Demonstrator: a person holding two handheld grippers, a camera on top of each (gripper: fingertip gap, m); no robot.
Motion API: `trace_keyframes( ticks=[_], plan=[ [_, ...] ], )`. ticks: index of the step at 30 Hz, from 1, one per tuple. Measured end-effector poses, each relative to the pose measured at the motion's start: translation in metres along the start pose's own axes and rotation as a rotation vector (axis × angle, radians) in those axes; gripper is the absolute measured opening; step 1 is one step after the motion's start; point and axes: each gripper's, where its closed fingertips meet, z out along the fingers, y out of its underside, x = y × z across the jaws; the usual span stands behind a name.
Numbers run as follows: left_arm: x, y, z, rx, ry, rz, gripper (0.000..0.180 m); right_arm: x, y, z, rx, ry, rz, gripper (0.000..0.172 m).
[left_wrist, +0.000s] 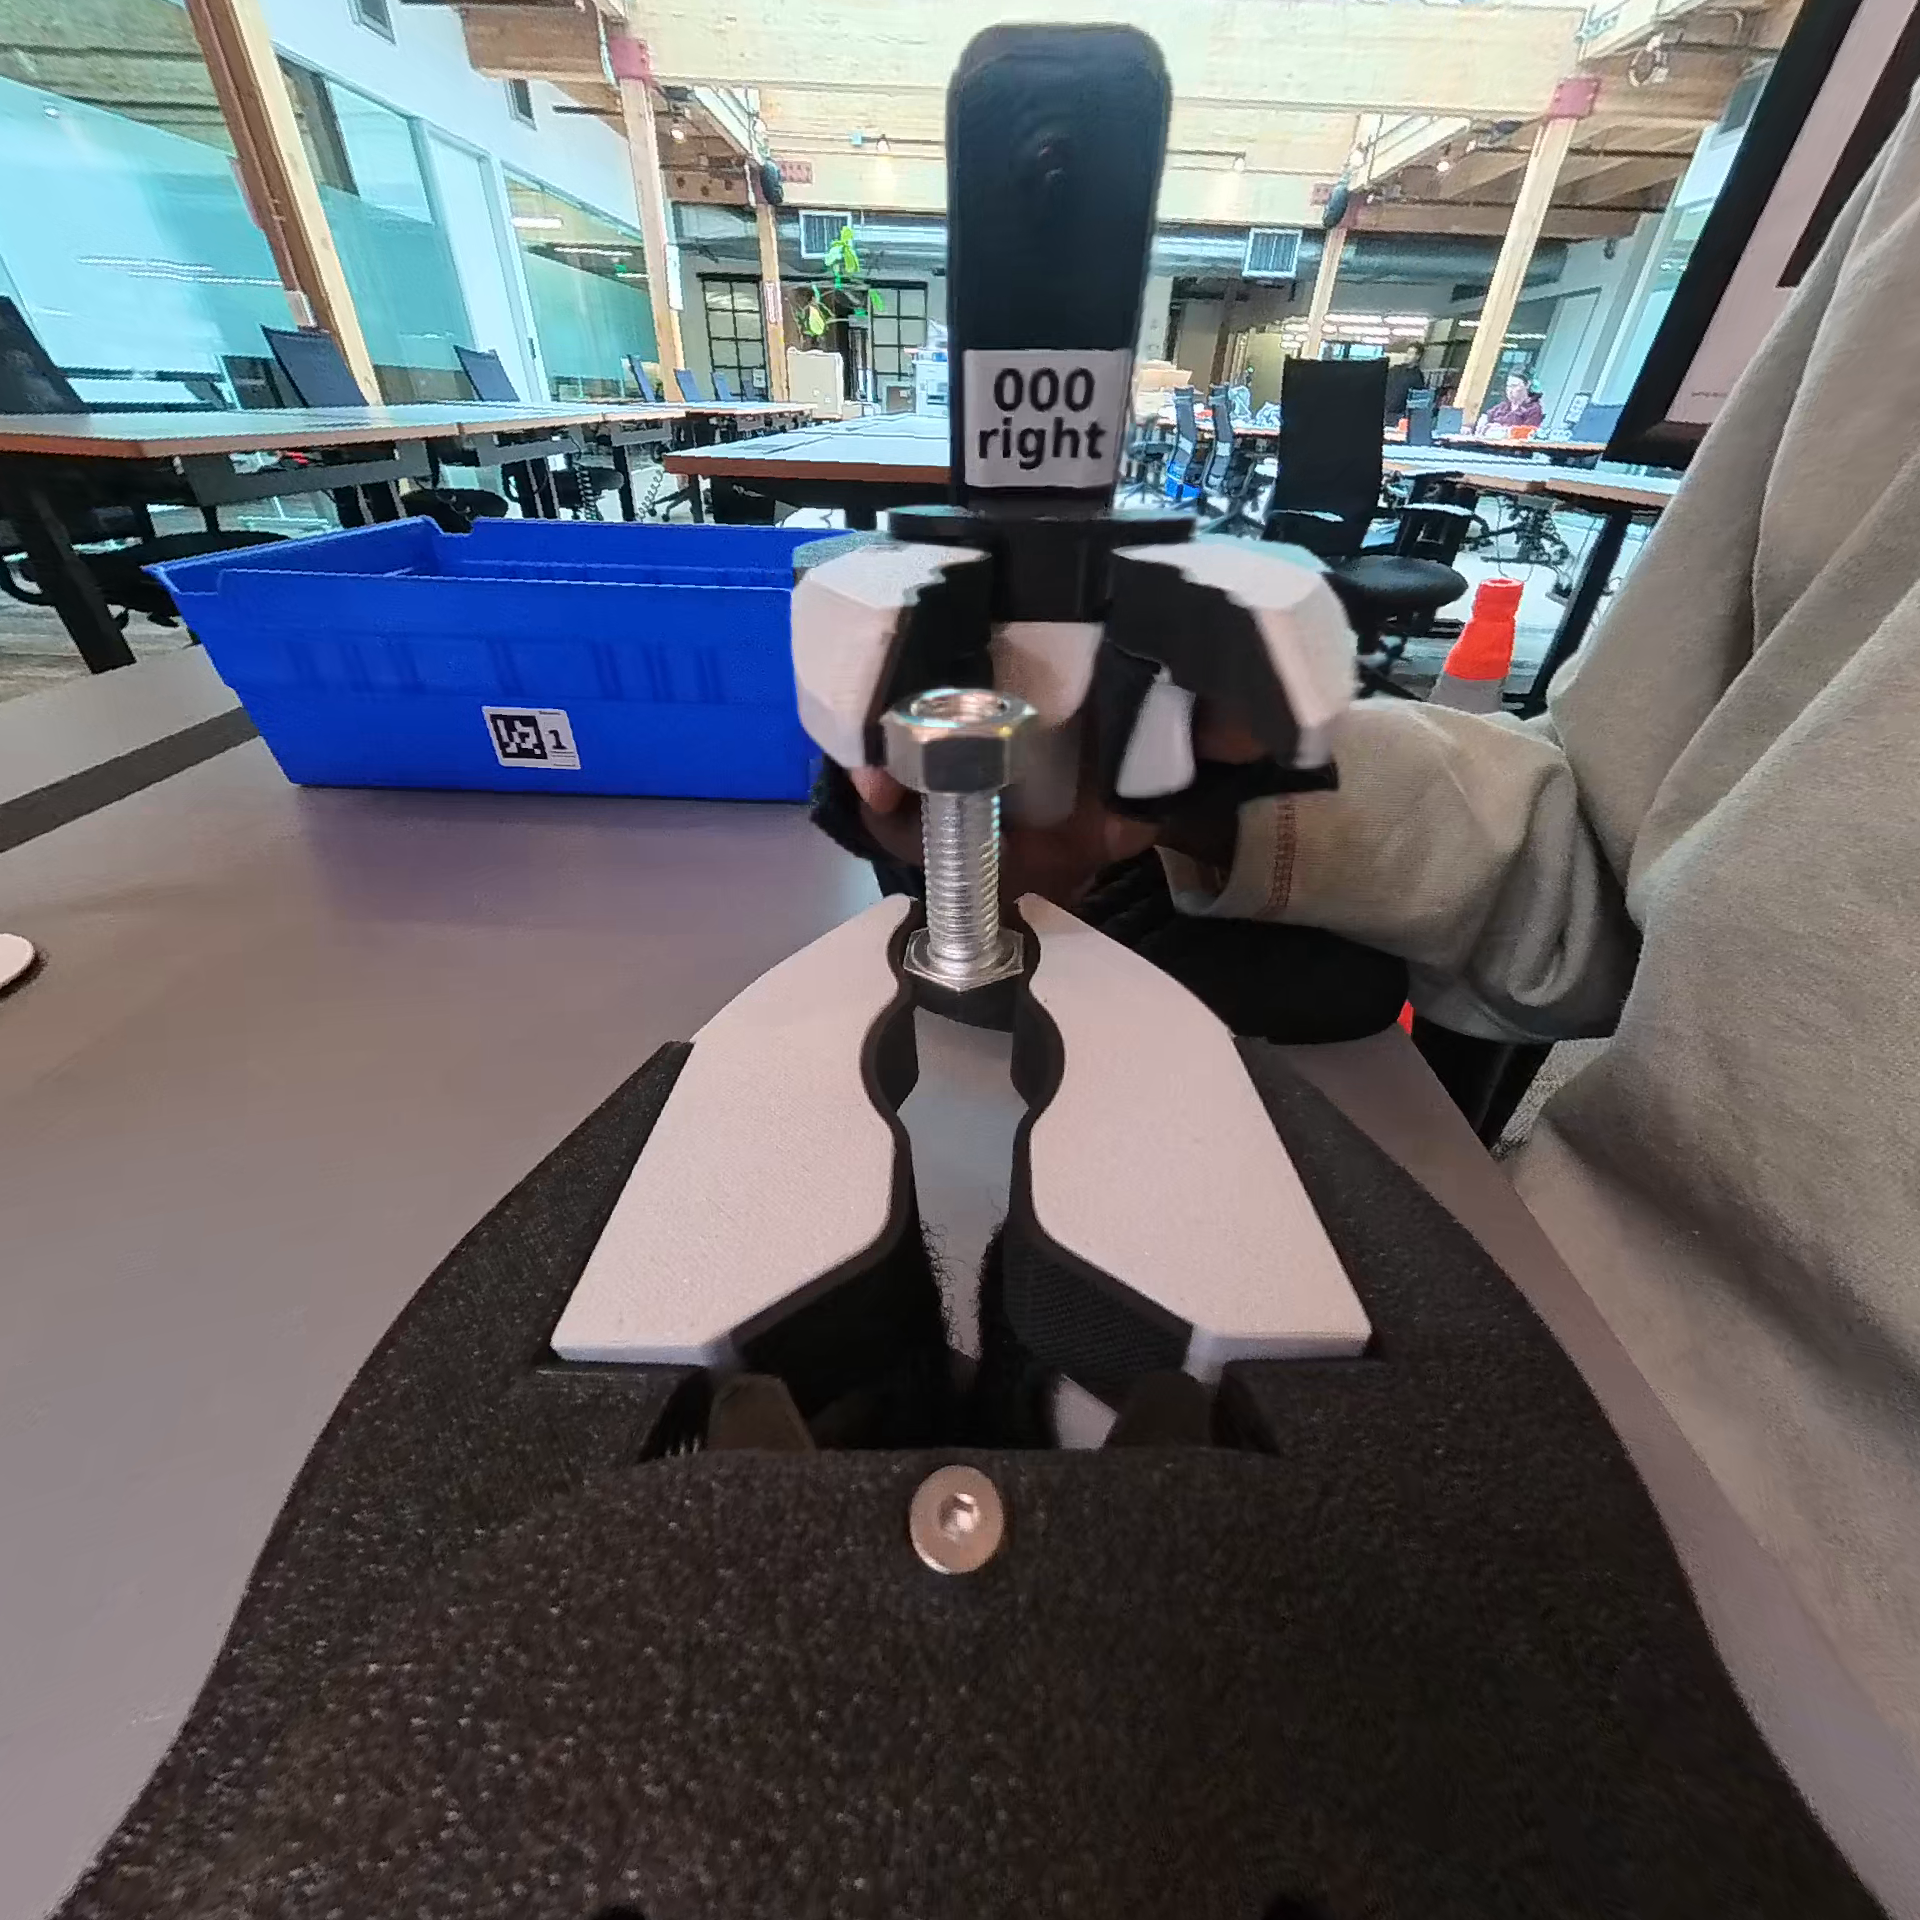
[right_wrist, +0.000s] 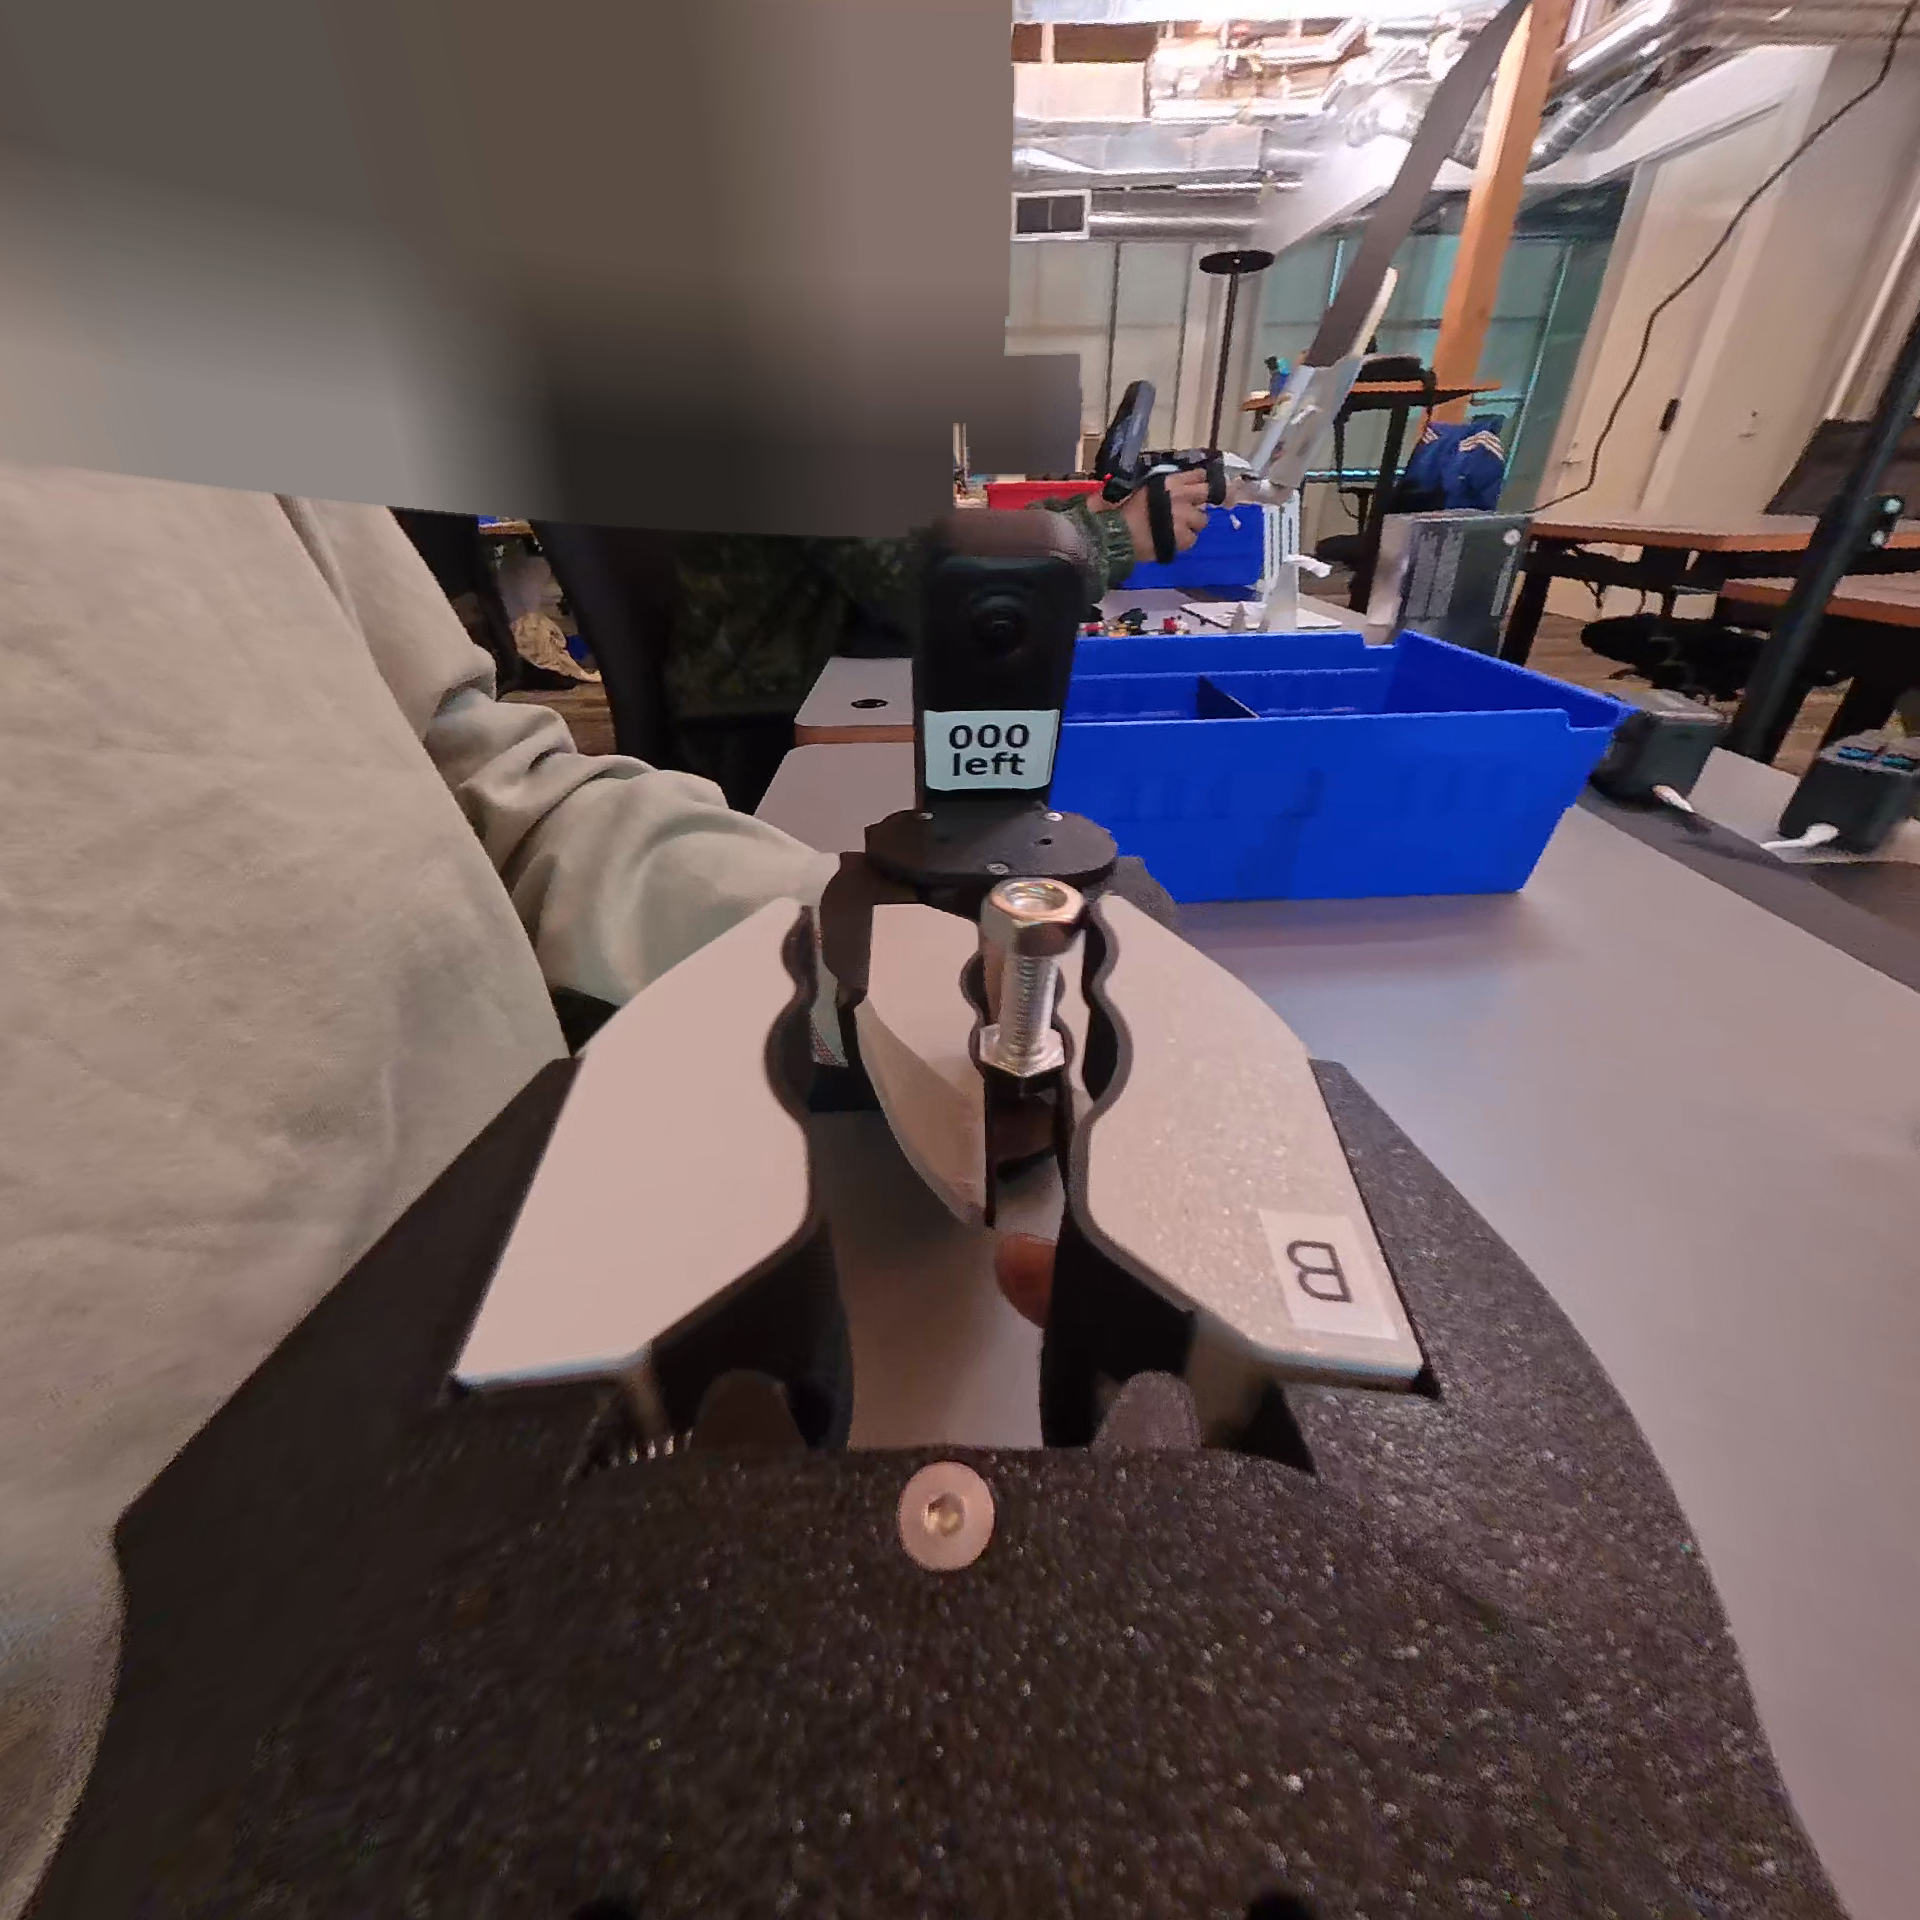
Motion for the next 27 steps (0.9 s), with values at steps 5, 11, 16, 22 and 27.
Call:
trace_keyframes(
  ticks=[5, 11, 16, 22, 27],
  plan=[
    [-0.002, 0.0, 0.0, 0.004, -0.005, -0.01, 0.013, 0.0, -0.008, -0.017, 0.072, -0.034, 0.057, 0.008],
    [0.0, 0.001, 0.001, -0.009, 0.003, 0.0, 0.013, 0.01, -0.005, -0.012, 0.077, 0.045, 0.039, 0.044],
    [0.0, 0.001, 0.001, -0.007, 0.002, -0.006, 0.013, 0.003, -0.001, -0.004, 0.052, 0.01, 0.022, 0.056],
    [-0.001, 0.0, 0.0, 0.0, -0.002, -0.013, 0.013, -0.001, -0.012, -0.02, 0.119, -0.021, 0.006, 0.0],
    [0.0, 0.001, 0.001, -0.007, 0.002, -0.007, 0.013, 0.01, -0.006, -0.013, 0.094, 0.052, 0.018, 0.038]
  ],
)
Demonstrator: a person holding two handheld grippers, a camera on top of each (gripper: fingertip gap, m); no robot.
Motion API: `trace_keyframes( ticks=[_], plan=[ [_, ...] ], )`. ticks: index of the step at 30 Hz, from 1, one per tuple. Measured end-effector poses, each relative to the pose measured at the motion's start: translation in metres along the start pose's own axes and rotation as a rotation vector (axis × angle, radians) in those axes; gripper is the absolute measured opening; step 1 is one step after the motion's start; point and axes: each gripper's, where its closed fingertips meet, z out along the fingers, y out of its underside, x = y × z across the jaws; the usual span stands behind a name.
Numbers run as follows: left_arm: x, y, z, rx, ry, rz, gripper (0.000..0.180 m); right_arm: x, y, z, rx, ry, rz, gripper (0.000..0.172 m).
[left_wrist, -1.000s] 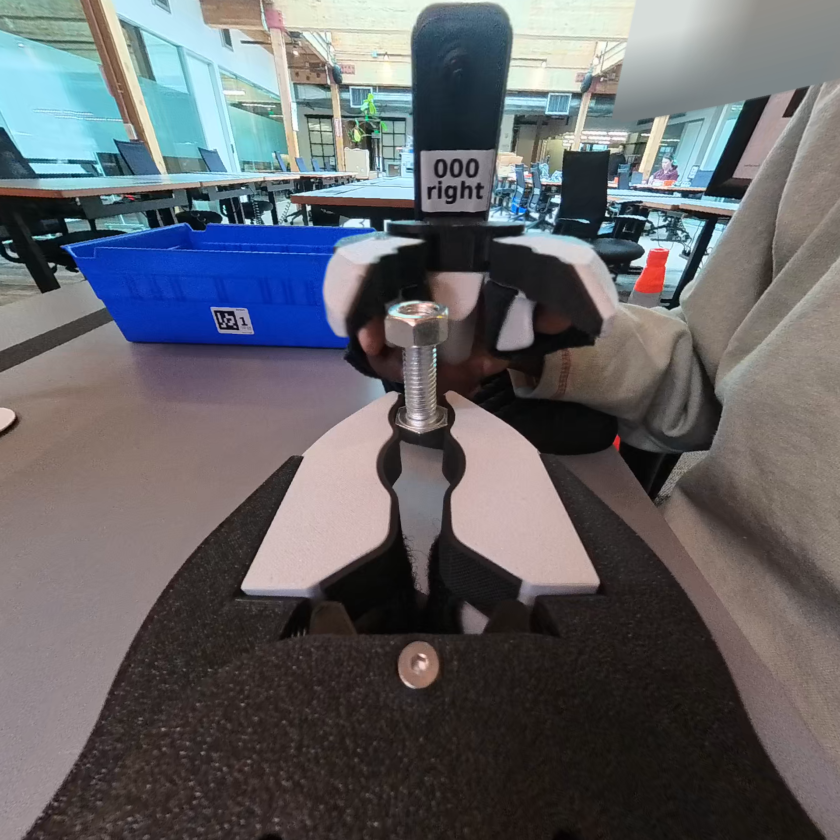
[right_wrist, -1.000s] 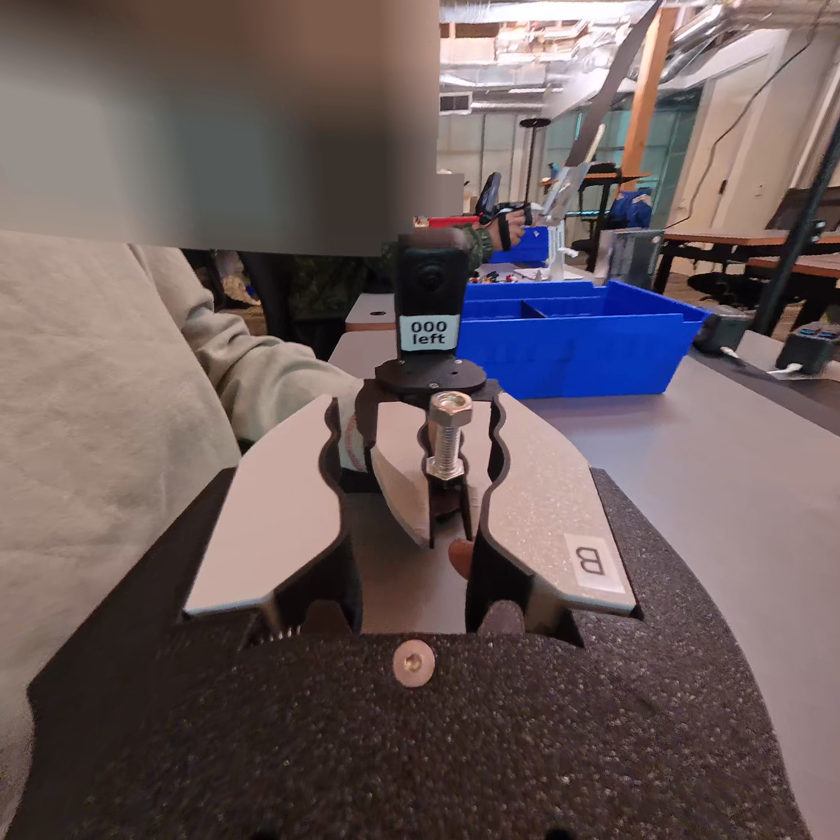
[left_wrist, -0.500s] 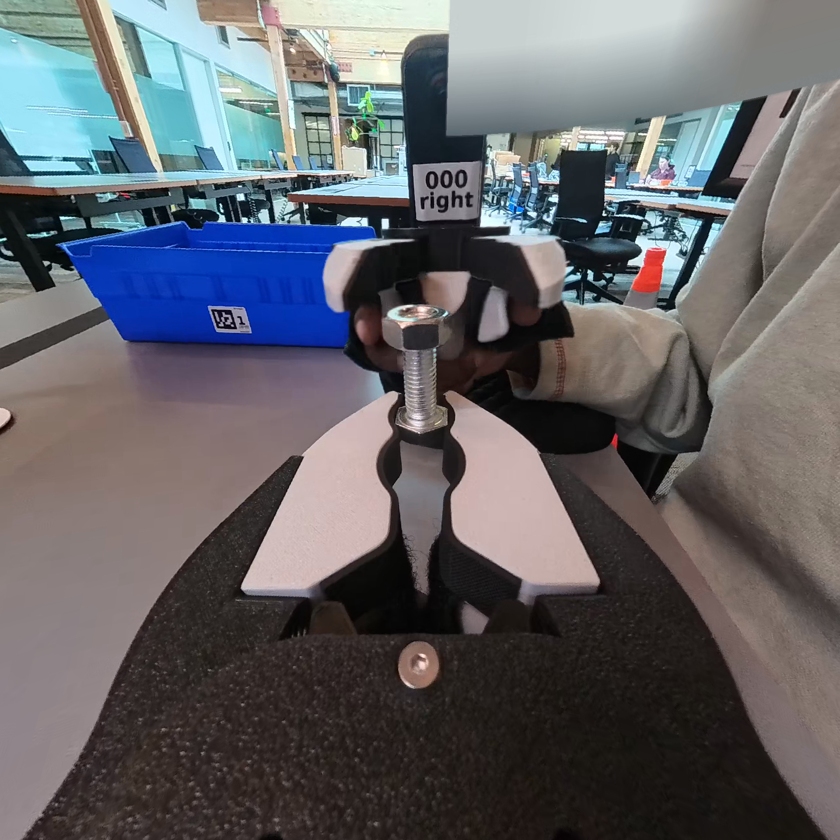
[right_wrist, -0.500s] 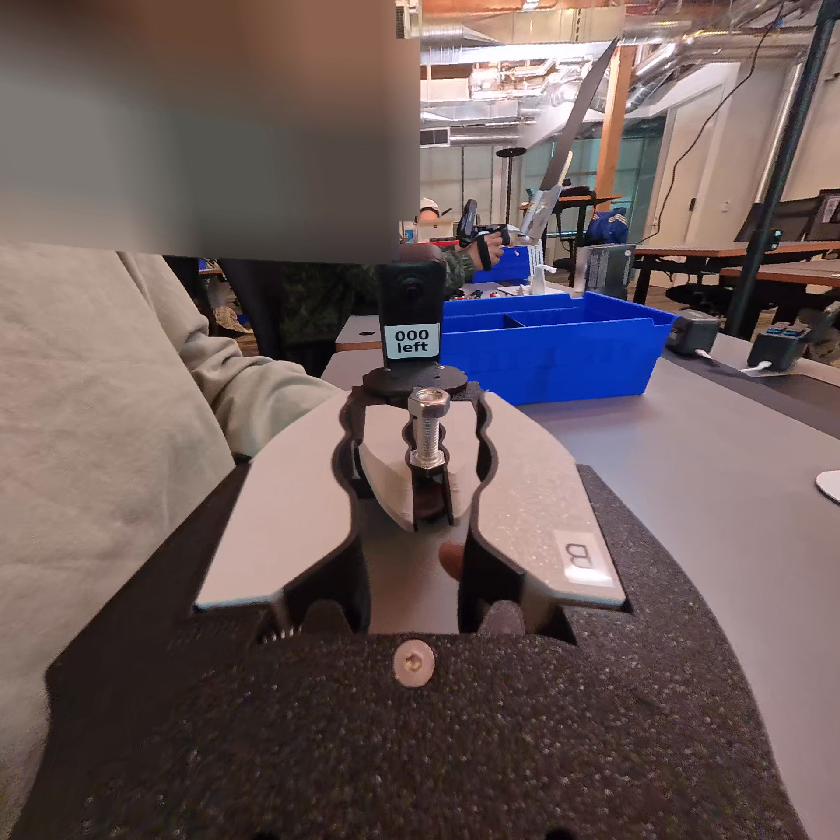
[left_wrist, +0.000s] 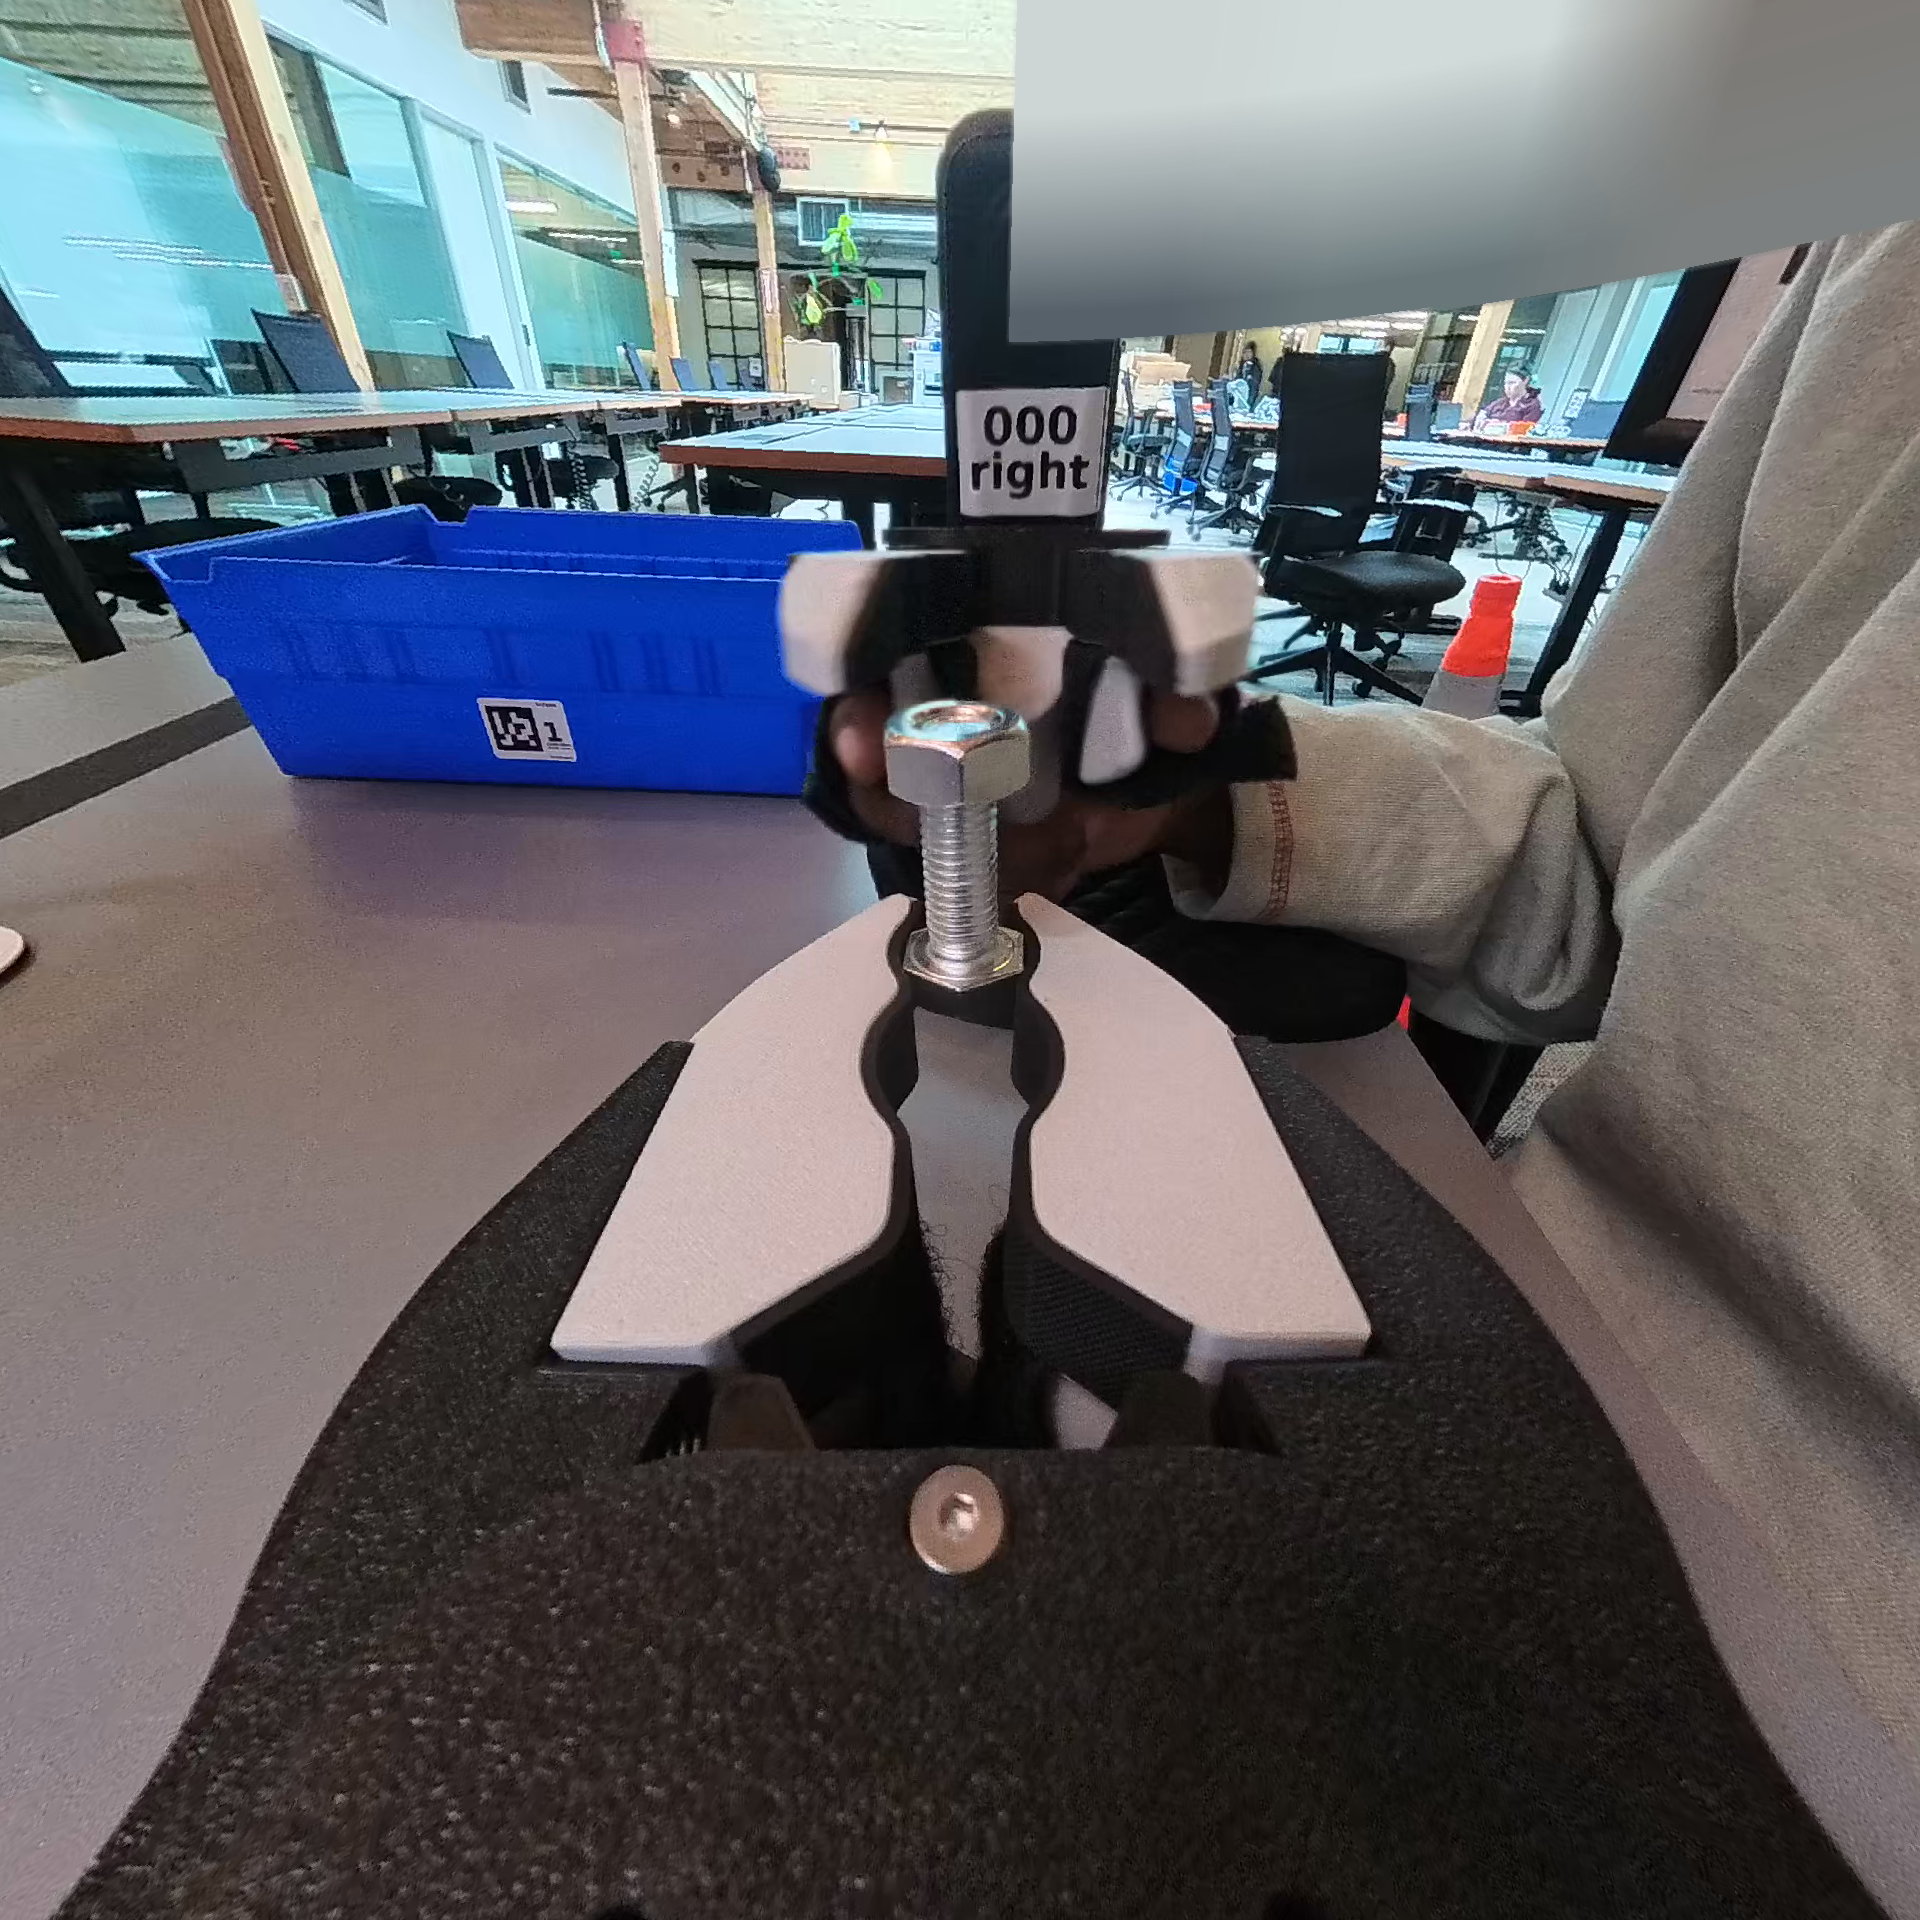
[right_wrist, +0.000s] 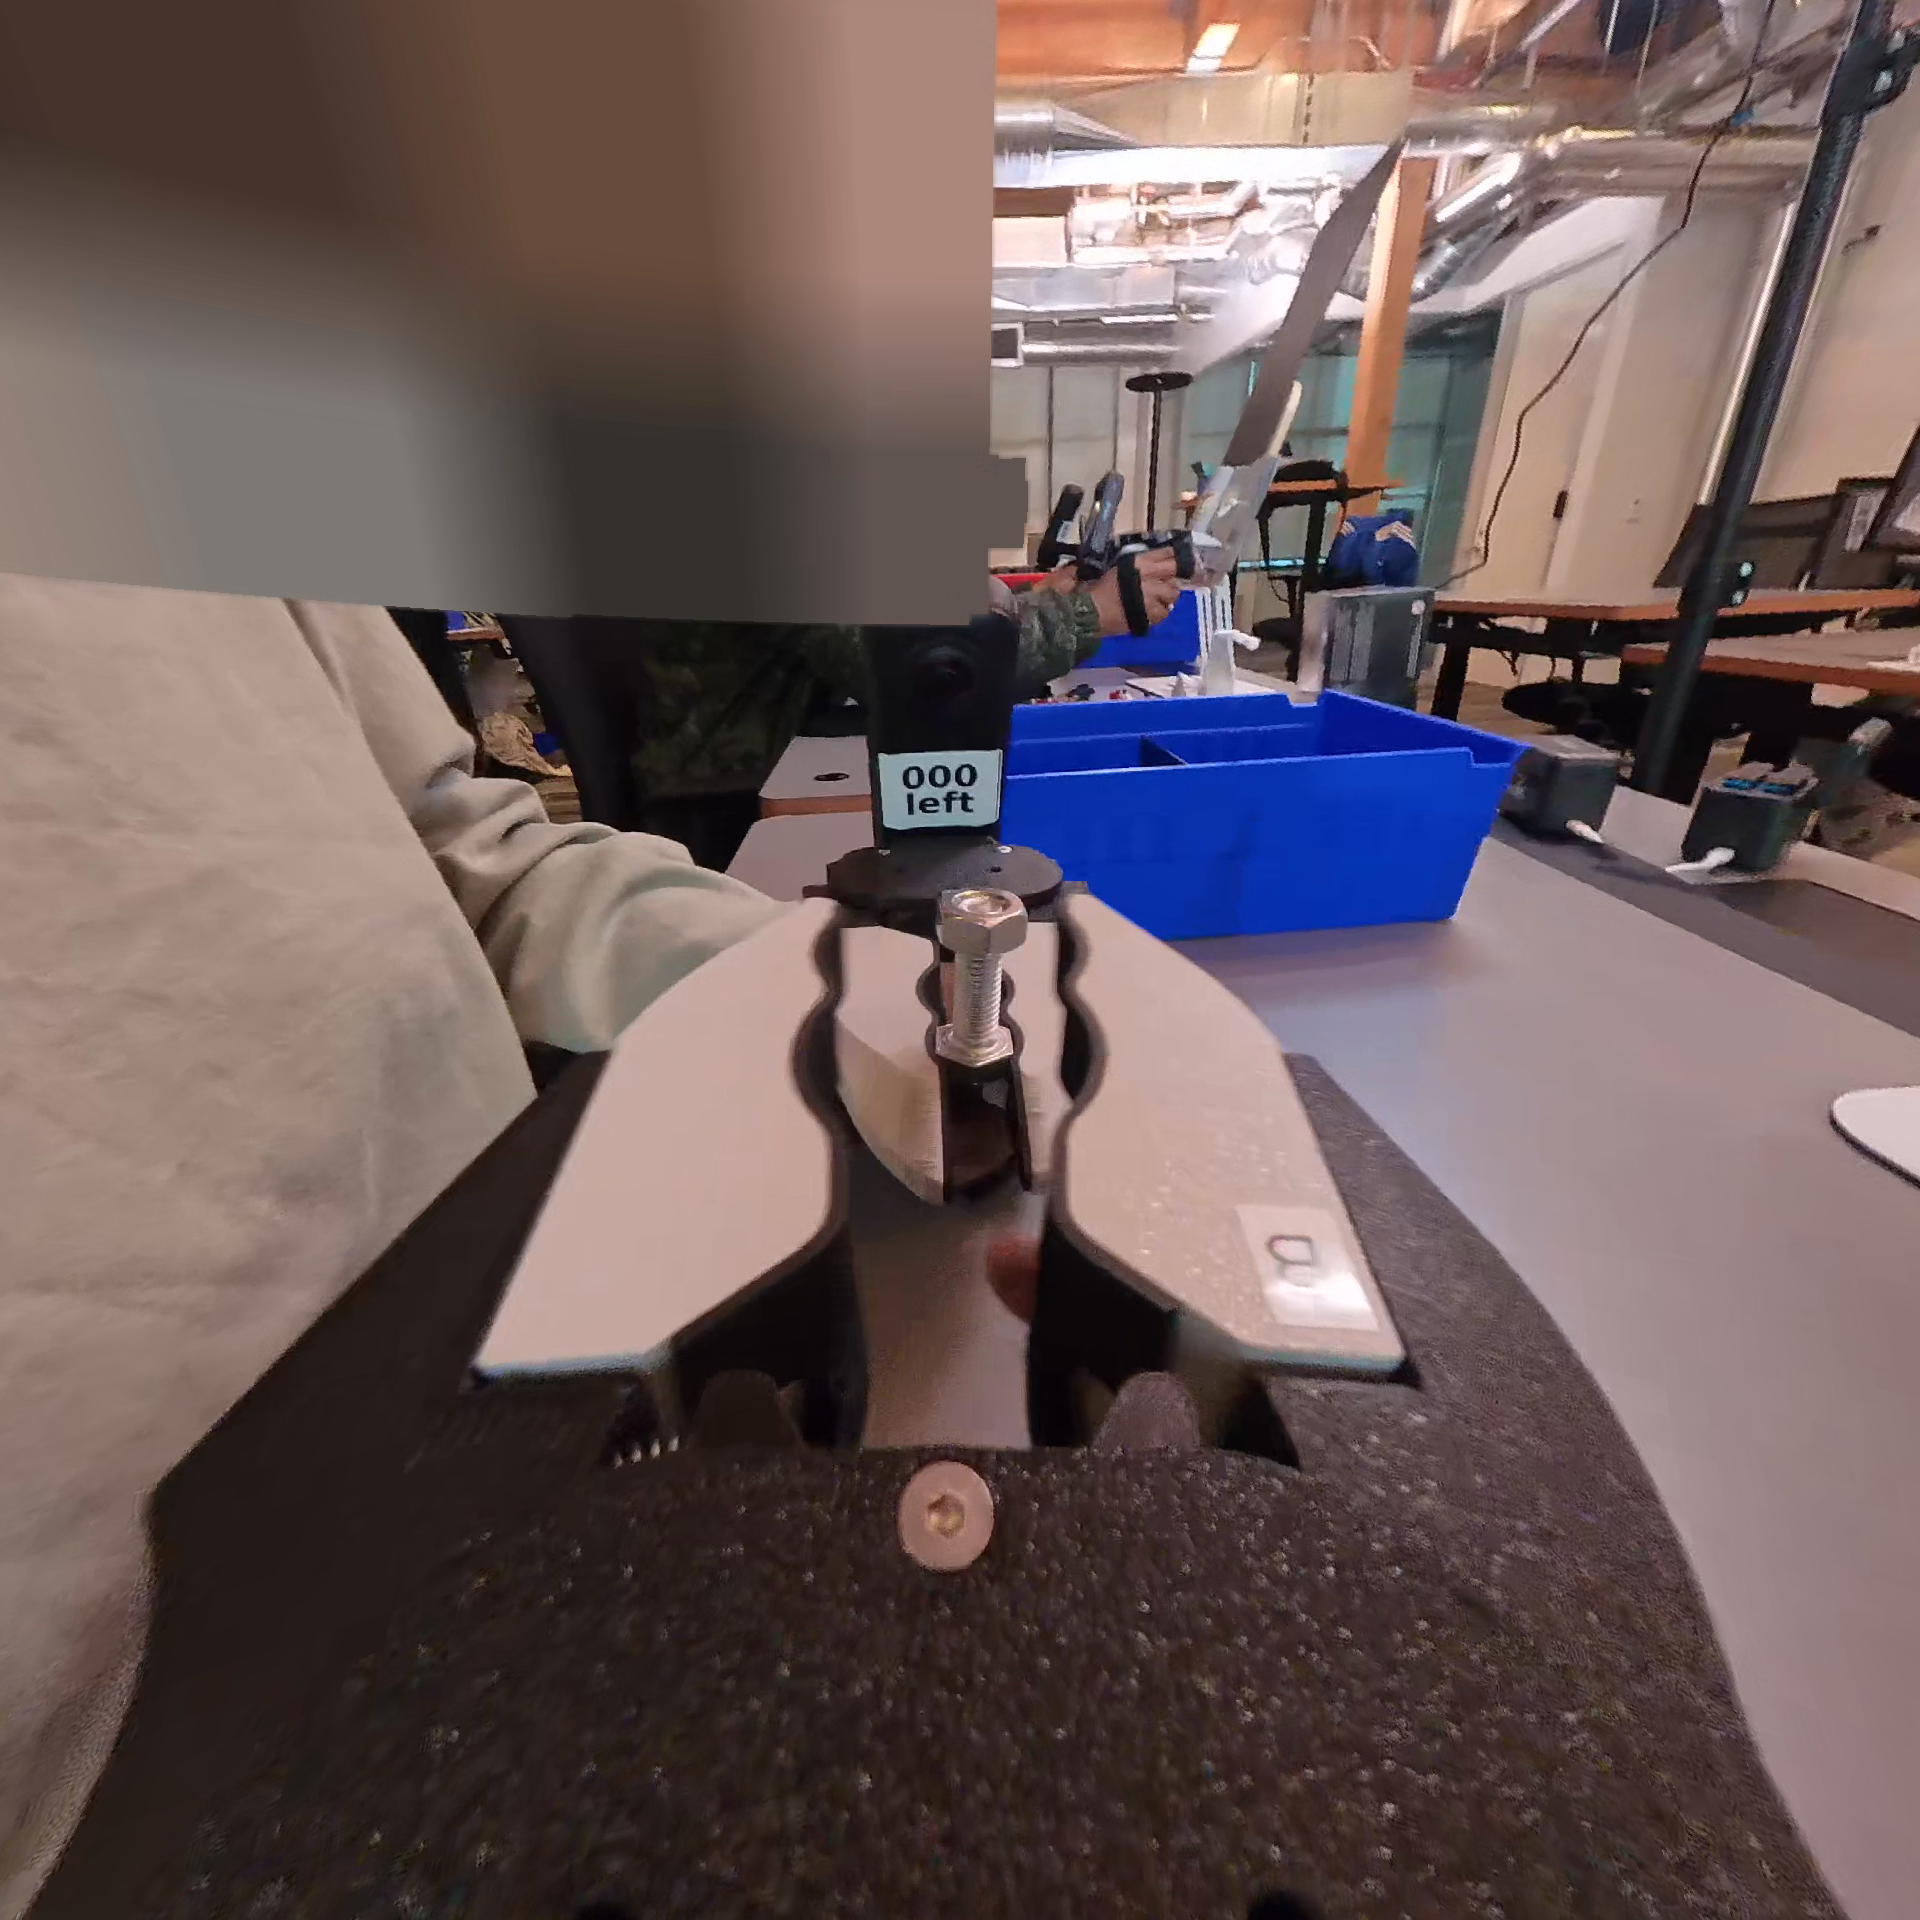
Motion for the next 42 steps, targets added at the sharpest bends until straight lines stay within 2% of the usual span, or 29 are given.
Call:
trace_keyframes(
  ticks=[1, 4, 7, 11, 12, 14, 17, 19, 23, 25, 27, 31, 33, 35, 37, 38, 40, 42],
  plan=[
    [0.0, 0.0, 0.0, -0.001, 0.0, 0.001, 0.013, 0.0, 0.002, 0.003, -0.011, 0.002, 0.009, 0.051],
    [0.001, 0.001, 0.001, -0.006, 0.003, 0.003, 0.013, -0.005, 0.007, 0.009, -0.042, -0.023, 0.013, 0.066],
    [0.0, 0.001, 0.0, -0.004, 0.001, 0.001, 0.013, -0.009, 0.009, 0.011, -0.063, -0.041, -0.005, 0.064],
    [-0.001, -0.001, 0.0, 0.006, -0.003, -0.007, 0.013, -0.011, 0.008, 0.006, -0.058, -0.053, 0.0, 0.048],
    [-0.001, -0.001, 0.0, 0.007, -0.004, -0.008, 0.013, -0.01, 0.007, 0.004, -0.059, -0.051, 0.004, 0.041],
    [-0.002, -0.001, -0.001, 0.008, -0.007, -0.012, 0.013, -0.014, 0.003, -0.001, -0.039, -0.093, 0.007, 0.013],
    [-0.002, -0.001, 0.0, 0.005, -0.006, -0.009, 0.013, -0.013, -0.004, -0.005, 0.012, -0.087, 0.006, 0.007],
    [-0.001, 0.0, 0.0, 0.003, -0.004, -0.007, 0.013, -0.007, -0.001, -0.003, -0.001, -0.048, 0.005, 0.015],
    [0.001, 0.001, 0.001, -0.009, 0.003, 0.003, 0.013, -0.004, 0.007, 0.007, -0.04, -0.015, 0.006, 0.054],
    [0.002, 0.002, 0.002, -0.02, 0.008, 0.012, 0.013, -0.007, 0.012, 0.012, -0.07, -0.03, 0.005, 0.062],
    [0.002, 0.003, 0.002, -0.022, 0.008, 0.013, 0.013, -0.01, 0.014, 0.015, -0.081, -0.053, 0.001, 0.062],
    [0.001, 0.002, 0.001, -0.015, 0.003, 0.006, 0.013, -0.014, 0.013, 0.015, -0.083, -0.069, -0.013, 0.058],
    [0.0, 0.001, 0.001, -0.008, 0.001, 0.002, 0.013, -0.01, 0.012, 0.01, -0.085, -0.048, -0.018, 0.049],
    [0.0, 0.0, 0.0, -0.002, -0.001, -0.001, 0.013, -0.005, 0.01, 0.003, -0.084, -0.025, -0.011, 0.033],
    [-0.002, 0.0, 0.0, 0.003, -0.005, -0.01, 0.013, -0.007, 0.005, -0.004, -0.045, -0.052, -0.003, 0.006],
    [-0.002, 0.0, -0.001, 0.004, -0.004, -0.012, 0.013, -0.008, 0.0, -0.005, -0.014, -0.058, 0.004, 0.003],
    [-0.001, 0.0, 0.0, 0.002, -0.003, -0.009, 0.013, -0.006, -0.002, -0.006, 0.004, -0.05, 0.009, 0.004],
    [-0.001, 0.001, 0.0, -0.003, -0.001, -0.006, 0.013, 0.0, 0.0, -0.004, -0.005, -0.008, 0.004, 0.019]
  ],
)
